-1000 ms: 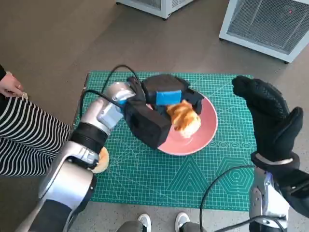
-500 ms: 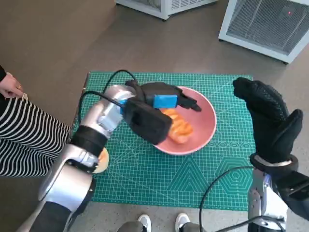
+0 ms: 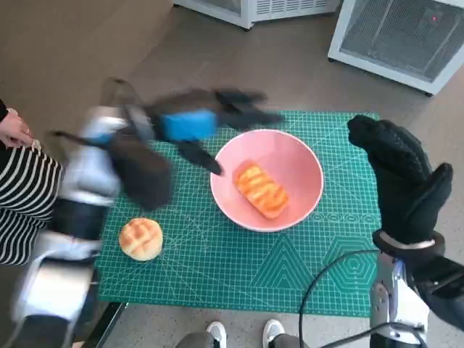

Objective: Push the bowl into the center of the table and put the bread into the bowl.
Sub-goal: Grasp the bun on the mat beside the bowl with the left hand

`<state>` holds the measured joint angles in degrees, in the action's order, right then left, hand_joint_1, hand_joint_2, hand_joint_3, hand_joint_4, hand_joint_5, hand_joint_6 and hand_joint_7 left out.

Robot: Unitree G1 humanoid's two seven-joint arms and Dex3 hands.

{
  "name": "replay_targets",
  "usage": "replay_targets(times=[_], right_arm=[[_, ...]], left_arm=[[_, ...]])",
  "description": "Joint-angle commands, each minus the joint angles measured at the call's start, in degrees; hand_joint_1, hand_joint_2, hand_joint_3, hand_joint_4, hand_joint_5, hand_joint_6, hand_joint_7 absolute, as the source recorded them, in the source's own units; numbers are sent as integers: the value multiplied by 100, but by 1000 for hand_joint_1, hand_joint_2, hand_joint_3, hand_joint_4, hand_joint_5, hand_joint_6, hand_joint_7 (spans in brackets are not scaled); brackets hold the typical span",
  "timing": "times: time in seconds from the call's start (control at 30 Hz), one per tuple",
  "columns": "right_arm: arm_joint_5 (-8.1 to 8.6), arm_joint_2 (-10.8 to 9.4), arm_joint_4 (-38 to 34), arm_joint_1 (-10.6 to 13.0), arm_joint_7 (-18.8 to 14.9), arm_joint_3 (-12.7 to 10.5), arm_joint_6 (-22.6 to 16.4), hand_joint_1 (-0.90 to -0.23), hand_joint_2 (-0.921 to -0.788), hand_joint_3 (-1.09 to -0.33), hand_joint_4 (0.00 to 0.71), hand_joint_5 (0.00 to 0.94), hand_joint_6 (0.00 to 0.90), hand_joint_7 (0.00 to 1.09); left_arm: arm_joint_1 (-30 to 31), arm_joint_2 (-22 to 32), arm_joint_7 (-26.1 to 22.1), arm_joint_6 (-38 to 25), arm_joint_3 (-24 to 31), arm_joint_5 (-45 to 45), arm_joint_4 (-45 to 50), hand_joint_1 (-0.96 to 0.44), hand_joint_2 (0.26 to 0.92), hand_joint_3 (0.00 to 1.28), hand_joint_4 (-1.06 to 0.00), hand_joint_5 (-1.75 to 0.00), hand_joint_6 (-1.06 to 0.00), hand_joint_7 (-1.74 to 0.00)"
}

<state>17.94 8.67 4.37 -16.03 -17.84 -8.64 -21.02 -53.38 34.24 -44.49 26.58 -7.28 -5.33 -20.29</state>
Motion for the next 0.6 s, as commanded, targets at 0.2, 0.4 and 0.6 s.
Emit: replay_targets(times=[0.2,0.4,0.6], right_arm=[[57,-2,-221,-23,-97,6,9,-702,-921,-679,166,1,74,460],[74,10,-322,-84,-155,-4,-13,-699,-921,-679,159,0,73,457],[101,26,-333,-97,-204,-17,0,-698,-921,-679,154,0,80,458]], left_arm=[[870,1081,-354,-406,927,708,892,-488,783,14,-116,-11,-301,-43],[1455,1480,-525,-394,1146,790,905,-444,752,1,-144,-20,-327,-65],[2097,1872,-692,-757,1255,780,1192,-398,739,1,-154,-16,-331,-71]])
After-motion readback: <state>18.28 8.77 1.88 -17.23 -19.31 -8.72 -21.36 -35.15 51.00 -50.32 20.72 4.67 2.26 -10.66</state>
